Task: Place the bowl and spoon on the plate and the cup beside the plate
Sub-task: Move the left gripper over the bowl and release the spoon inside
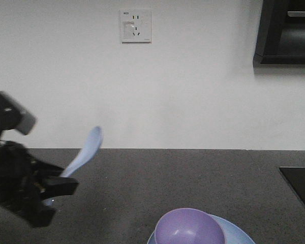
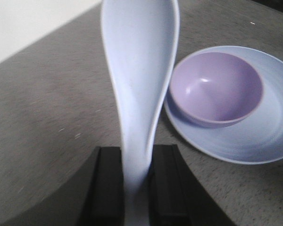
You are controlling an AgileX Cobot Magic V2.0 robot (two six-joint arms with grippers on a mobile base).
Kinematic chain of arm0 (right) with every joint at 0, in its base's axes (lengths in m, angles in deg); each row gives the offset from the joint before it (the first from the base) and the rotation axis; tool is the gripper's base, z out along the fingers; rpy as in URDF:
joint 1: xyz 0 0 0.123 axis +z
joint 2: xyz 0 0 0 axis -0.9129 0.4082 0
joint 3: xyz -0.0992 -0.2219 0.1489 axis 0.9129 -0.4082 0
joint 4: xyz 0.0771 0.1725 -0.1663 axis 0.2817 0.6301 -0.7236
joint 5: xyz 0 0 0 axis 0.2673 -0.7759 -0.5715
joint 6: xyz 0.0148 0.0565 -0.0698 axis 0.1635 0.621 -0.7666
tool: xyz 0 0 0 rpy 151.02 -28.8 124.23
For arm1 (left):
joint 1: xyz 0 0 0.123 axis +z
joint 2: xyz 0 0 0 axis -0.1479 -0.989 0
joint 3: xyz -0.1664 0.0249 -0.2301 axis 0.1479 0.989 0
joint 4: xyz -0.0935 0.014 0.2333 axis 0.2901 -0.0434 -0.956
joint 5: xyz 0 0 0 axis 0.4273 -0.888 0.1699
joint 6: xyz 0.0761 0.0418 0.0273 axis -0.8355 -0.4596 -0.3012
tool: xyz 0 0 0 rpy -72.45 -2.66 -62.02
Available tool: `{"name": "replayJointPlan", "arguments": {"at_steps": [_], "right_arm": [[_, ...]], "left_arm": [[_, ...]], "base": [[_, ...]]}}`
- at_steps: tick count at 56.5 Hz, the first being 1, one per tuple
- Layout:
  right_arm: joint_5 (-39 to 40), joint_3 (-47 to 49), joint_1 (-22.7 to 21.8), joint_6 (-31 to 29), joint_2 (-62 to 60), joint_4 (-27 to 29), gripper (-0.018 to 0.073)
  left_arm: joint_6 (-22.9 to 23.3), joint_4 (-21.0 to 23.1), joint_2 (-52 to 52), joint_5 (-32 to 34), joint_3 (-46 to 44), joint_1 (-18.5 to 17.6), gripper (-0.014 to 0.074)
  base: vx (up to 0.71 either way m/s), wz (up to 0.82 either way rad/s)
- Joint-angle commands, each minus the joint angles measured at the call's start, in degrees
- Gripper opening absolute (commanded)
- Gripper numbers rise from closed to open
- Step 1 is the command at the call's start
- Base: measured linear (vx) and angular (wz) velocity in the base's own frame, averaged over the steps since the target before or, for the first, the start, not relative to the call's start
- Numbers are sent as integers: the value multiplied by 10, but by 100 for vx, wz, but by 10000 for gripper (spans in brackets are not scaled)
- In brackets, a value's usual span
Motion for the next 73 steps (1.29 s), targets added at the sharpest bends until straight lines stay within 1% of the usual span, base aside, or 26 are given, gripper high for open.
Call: {"name": "replayJointPlan", "arguments": {"at_steps": [1,6,12,14,17,18,21,25,31,34,41,44,50,56,61,66,73], "right_arm": [[44,15,-2,1,24,-2,-9],[50,15,-2,1,37,-2,-9],[51,15,-2,1,47,-2,-9],[51,15,-2,0,50,-2,-9],[52,15,-2,0,51,-2,-9],[53,15,-2,0,51,-2,-9],[56,15,-2,-2,51,-3,-9],[63,15,-2,-9,51,-6,-9],[71,15,-2,-11,51,-16,-9],[75,15,-2,-11,51,-23,-9],[86,15,-2,-12,51,-23,-9],[88,15,-2,-12,51,-23,-9],[92,15,-2,-12,51,-23,-9],[93,15,-2,-12,51,-23,-9],[92,15,-2,-12,51,-23,-9],[92,15,-2,-12,51,-22,-9],[93,15,-2,-12,51,-22,-9]], "left_arm": [[-1,26,-68,-12,-85,-42,2],[0,25,-154,-52,-147,-80,2],[4,22,-239,-100,-215,-113,2],[16,16,-260,-109,-235,-120,2],[49,-2,-294,-120,-268,-129,2],[64,-13,-306,-126,-282,-132,2],[89,-37,-331,-139,-312,-138,2],[122,-81,-357,-154,-346,-150,2],[141,-95,-361,-156,-353,-162,2],[150,-94,-361,-158,-353,-163,2],[152,-95,-361,-156,-353,-166,4],[164,-95,-361,-156,-353,-166,5],[170,-97,-362,-157,-353,-166,23],[170,-97,-364,-161,-353,-166,75],[170,-95,-370,-171,-353,-166,143],[174,-95,-378,-188,-353,-166,230],[176,-94,-380,-186,-353,-166,363]], "base": [[0,0],[0,0],[0,0],[0,0],[0,0],[0,0],[0,0],[0,0],[0,0],[0,0],[0,0],[0,0],[0,0],[0,0],[0,0],[0,0],[0,0]]}}
